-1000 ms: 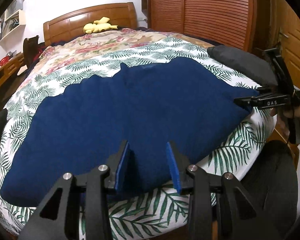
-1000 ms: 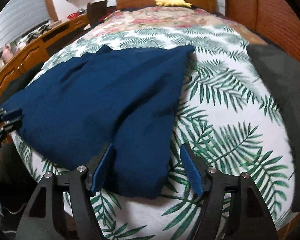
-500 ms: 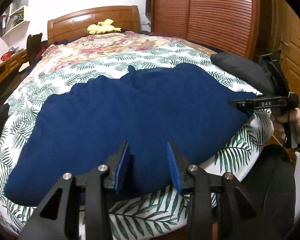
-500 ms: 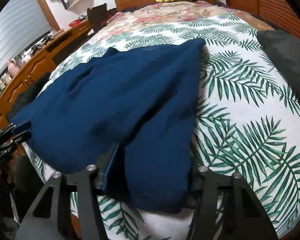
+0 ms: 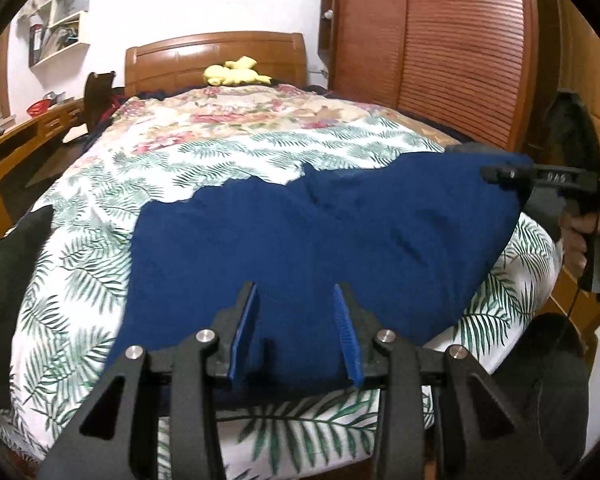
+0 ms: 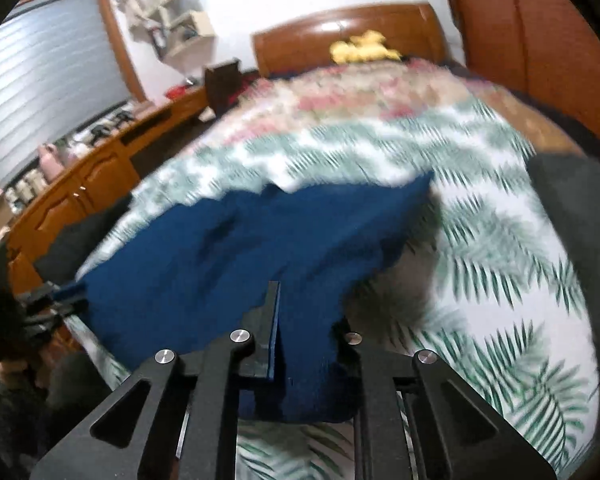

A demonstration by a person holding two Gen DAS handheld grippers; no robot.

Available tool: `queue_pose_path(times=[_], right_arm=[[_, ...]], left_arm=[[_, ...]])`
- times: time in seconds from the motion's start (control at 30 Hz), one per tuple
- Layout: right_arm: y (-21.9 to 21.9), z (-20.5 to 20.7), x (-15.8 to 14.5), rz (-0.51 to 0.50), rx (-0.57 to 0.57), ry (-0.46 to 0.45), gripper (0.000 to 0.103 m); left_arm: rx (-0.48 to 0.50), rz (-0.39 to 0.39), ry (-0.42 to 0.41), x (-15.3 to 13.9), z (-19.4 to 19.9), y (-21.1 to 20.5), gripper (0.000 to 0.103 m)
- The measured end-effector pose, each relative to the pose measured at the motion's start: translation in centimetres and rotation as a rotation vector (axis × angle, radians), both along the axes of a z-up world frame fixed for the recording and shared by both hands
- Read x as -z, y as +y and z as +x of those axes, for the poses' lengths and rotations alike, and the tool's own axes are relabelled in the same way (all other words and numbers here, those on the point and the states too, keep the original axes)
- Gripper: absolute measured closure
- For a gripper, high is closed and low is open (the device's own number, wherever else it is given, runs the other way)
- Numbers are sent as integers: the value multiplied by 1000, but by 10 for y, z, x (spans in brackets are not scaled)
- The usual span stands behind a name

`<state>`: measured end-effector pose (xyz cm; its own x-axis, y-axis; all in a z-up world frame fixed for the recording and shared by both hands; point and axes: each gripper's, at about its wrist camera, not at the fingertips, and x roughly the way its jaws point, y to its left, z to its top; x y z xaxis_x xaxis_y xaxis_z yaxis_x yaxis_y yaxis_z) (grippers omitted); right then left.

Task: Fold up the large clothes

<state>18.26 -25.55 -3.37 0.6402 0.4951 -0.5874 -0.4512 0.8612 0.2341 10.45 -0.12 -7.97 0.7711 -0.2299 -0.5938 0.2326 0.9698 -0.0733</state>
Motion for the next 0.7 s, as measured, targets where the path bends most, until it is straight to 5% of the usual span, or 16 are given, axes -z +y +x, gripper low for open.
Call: queue_pose_path(times=[0.27,0.47,0.7], right_arm=[[130,-1,-55,-38,-229,-151,94],[227,-2,-55,-53,-374,-167,95],[276,-12,-32,-79,-438,-135,96]], left_arm=[[-84,-17,-31,-10,-15,45,66],[-156,-7,-42,-13,-32,80,66],[-204,-2,-35,-10,-42,103,66]])
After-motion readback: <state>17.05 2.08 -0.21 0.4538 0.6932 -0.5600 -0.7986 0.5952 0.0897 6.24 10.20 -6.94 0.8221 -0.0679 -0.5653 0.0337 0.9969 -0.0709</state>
